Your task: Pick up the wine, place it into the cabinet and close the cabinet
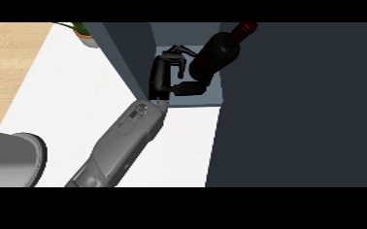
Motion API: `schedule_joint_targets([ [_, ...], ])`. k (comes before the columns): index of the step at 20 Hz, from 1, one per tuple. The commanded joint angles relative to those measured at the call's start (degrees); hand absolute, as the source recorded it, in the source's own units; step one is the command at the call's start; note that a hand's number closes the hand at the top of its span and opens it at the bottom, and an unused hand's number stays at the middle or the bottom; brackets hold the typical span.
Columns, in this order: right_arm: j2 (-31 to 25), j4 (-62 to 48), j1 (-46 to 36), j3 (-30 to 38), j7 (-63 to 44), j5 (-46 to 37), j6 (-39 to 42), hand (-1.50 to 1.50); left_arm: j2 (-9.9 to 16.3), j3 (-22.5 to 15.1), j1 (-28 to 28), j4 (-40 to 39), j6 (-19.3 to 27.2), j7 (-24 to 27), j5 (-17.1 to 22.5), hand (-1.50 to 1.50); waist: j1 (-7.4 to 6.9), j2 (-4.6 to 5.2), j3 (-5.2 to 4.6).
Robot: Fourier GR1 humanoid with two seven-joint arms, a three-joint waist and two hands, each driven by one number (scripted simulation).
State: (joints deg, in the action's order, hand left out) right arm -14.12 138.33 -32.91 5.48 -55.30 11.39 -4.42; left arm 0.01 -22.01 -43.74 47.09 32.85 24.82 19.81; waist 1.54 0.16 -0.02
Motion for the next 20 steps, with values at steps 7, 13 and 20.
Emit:
schedule_joint_targets([
  [7, 1.0, 3.8, 0.9, -0.6, -0.3, 2.1, -0.5, -1.5, 0.0, -2.3, -3.4, -12.6, 2.4, 8.3, 5.0, 1.5, 0.29, 0.13, -0.03],
  [13, 0.6, 3.4, 0.7, 1.1, -0.5, 4.9, 0.6, -1.5, 0.0, 1.2, -6.5, -18.5, -1.3, 12.6, 10.2, 1.5, 0.9, 0.31, -0.03],
  [20, 1.9, 5.2, 2.9, -0.5, -0.2, 3.5, 0.7, -1.5, 0.2, 7.4, -11.1, -25.4, -5.2, 16.7, 13.3, 1.5, 0.73, 0.35, -0.01],
])
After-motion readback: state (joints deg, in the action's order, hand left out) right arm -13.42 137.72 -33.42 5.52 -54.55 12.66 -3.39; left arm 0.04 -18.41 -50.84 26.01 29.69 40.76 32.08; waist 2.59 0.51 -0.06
